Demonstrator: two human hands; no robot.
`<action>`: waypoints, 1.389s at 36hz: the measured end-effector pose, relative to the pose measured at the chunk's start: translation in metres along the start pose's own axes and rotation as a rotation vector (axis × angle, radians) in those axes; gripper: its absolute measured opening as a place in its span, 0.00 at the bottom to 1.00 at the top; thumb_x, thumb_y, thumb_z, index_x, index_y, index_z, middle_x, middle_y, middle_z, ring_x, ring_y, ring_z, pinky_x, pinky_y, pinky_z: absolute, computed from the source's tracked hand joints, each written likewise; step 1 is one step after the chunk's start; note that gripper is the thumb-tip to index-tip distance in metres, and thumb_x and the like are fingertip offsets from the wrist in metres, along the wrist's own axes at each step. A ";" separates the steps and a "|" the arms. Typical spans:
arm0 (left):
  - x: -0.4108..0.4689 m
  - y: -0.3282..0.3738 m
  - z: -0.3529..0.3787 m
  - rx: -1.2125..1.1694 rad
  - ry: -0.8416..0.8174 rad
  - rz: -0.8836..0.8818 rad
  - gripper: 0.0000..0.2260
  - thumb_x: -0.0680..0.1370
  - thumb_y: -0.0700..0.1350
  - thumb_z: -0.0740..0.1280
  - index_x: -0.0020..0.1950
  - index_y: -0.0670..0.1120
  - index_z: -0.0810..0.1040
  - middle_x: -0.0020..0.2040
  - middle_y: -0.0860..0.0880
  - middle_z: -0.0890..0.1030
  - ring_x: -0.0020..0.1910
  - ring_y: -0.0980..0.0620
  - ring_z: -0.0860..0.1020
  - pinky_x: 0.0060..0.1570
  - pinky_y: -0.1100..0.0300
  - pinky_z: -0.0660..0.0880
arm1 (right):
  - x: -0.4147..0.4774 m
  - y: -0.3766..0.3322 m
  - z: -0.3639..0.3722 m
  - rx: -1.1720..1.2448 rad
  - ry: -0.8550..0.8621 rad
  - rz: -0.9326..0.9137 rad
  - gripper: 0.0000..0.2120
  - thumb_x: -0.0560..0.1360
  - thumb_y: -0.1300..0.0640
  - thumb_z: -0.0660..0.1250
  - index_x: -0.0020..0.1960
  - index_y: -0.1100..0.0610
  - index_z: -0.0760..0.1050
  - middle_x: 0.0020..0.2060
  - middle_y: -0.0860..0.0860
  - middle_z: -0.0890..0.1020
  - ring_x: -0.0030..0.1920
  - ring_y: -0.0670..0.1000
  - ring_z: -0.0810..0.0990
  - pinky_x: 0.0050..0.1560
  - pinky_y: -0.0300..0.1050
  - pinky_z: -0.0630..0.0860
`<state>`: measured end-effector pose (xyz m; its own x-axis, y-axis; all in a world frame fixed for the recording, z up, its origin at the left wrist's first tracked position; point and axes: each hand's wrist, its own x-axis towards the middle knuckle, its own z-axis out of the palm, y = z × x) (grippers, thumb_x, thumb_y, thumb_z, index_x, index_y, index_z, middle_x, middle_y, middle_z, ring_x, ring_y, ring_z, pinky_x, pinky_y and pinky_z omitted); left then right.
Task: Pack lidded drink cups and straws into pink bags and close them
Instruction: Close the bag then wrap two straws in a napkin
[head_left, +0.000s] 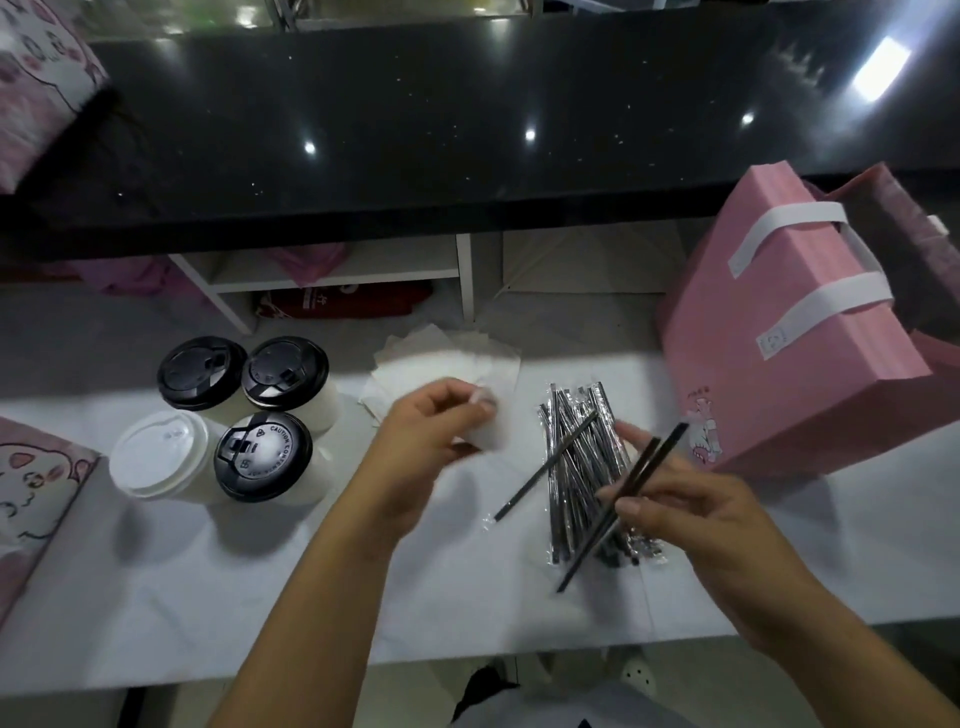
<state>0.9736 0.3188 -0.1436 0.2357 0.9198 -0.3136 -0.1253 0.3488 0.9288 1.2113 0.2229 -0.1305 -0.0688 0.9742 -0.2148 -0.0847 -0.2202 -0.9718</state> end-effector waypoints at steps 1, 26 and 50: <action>-0.011 0.002 0.007 -0.062 -0.130 -0.045 0.05 0.74 0.38 0.71 0.40 0.47 0.81 0.42 0.47 0.82 0.45 0.48 0.80 0.48 0.54 0.80 | 0.001 -0.005 -0.002 0.001 -0.048 -0.031 0.11 0.64 0.58 0.79 0.46 0.59 0.87 0.68 0.36 0.75 0.67 0.38 0.74 0.52 0.28 0.75; -0.005 -0.048 0.001 0.731 0.229 0.096 0.12 0.79 0.40 0.69 0.61 0.49 0.80 0.55 0.48 0.82 0.54 0.50 0.80 0.56 0.56 0.76 | -0.018 0.029 -0.024 -0.168 0.119 0.065 0.12 0.68 0.67 0.76 0.44 0.50 0.87 0.42 0.50 0.88 0.44 0.47 0.86 0.42 0.31 0.77; 0.087 -0.060 -0.055 1.353 0.420 0.169 0.11 0.77 0.40 0.61 0.57 0.42 0.80 0.55 0.44 0.81 0.50 0.43 0.79 0.46 0.54 0.72 | -0.049 0.030 -0.031 -0.555 0.248 -0.136 0.15 0.72 0.60 0.75 0.44 0.38 0.82 0.41 0.39 0.85 0.45 0.42 0.81 0.42 0.32 0.73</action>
<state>0.9484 0.3875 -0.2374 -0.0177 0.9998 0.0061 0.9347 0.0144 0.3551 1.2433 0.1702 -0.1520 0.1453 0.9887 -0.0370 0.4570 -0.1002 -0.8838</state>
